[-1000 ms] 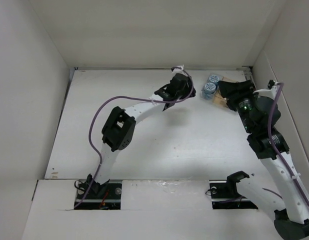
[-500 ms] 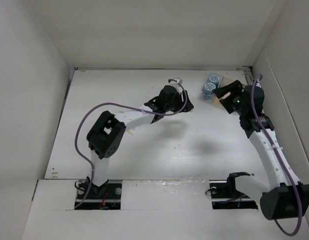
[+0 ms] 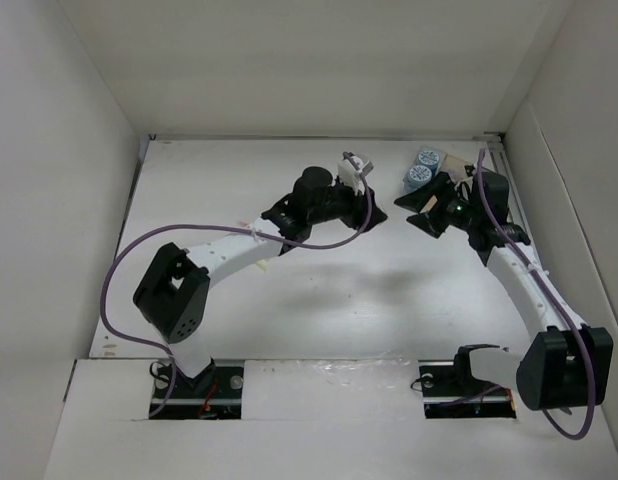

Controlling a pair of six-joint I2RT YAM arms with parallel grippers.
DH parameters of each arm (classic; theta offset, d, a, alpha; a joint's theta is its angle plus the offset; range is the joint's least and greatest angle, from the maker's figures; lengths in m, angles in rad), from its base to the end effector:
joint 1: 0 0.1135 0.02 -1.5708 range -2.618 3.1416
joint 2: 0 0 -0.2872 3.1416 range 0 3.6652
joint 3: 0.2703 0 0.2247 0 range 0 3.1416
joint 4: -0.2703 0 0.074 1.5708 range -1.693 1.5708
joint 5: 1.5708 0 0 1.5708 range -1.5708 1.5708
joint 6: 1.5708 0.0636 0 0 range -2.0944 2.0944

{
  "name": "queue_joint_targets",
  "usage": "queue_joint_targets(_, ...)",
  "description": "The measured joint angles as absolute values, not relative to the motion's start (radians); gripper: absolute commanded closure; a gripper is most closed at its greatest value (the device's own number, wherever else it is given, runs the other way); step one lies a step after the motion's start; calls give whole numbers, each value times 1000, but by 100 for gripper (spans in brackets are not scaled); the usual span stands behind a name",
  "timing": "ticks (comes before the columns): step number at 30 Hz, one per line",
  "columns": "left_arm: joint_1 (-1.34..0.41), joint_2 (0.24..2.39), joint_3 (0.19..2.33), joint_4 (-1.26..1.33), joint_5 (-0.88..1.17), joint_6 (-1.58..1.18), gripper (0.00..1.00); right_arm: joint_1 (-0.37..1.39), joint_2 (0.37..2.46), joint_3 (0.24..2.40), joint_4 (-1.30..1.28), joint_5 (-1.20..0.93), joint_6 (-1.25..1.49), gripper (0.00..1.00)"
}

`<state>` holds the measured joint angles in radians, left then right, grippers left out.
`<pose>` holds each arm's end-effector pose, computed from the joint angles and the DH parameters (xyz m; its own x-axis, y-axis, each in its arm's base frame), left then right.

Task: Sort the stationery into containers
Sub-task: Pick up the stationery from the center of the board.

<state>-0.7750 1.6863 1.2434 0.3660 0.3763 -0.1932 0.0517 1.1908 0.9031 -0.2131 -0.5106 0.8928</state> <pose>0.2746 -0.3016 0.3500 -0.2291 -0.0256 -0.9731 0.8850 0.4108 -0.2191 0.2498 0.0440 0.3141 -0.6693 0.6458 -0.3675 0.0766 0.5519 0.8304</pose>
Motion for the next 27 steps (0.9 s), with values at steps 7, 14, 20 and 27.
queue_joint_targets(7,-775,1686,1230,298,466,-99,51,45,1193,899,-178,-611,894,25)
queue_joint_targets(14,-782,1686,1230,283,503,-66,51,47,1241,888,-141,-696,895,30)
queue_joint_targets(20,-786,1694,1245,267,524,-51,51,75,1244,879,-140,-722,895,35)
queue_joint_targets(27,-786,1708,1262,257,532,-43,51,113,1262,879,-134,-743,894,42)
